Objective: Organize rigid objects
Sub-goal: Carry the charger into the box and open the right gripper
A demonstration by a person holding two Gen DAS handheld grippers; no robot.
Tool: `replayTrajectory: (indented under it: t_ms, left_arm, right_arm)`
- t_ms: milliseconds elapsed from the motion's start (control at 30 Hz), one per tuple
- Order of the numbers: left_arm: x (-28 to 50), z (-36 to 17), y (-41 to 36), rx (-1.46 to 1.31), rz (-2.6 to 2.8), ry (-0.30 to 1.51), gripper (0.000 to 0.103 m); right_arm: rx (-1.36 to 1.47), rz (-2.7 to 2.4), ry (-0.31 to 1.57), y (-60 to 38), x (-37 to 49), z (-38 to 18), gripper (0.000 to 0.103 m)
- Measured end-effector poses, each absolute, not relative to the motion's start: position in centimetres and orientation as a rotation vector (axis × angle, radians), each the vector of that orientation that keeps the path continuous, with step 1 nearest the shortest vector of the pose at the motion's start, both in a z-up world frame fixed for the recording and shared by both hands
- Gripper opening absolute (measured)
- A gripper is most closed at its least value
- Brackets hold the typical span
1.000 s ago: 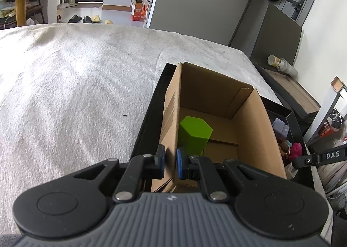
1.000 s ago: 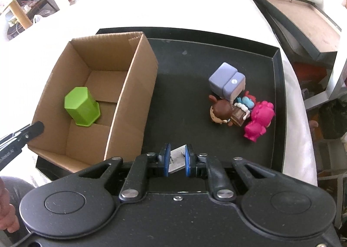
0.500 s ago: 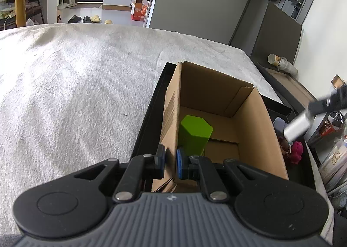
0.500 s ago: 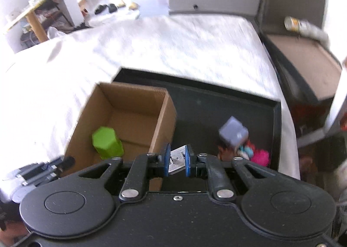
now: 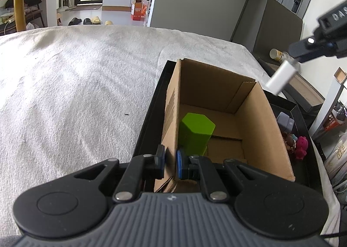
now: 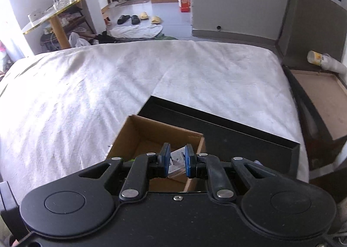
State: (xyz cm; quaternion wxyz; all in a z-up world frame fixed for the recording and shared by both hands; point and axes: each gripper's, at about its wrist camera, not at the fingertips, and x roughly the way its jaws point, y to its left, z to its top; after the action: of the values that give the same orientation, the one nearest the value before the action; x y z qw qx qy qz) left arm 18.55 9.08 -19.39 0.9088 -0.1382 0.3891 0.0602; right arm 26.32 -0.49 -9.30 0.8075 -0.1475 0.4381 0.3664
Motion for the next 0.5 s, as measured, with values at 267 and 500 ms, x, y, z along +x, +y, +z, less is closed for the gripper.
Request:
replayTrajectory:
  t_ms: [267, 500]
  left_arm:
    - [18.7, -19.6, 9.2, -0.284, 0.123, 0.807, 0.010]
    - [18.8, -19.6, 9.4, -0.294, 0.118, 0.807, 0.010]
  right_arm:
    - [-0.360, 0.846, 0.942, 2.7, 25.8, -11.5, 0.014]
    - [-0.412, 0.852, 0.948, 4.7, 25.7, -13.6, 0.014]
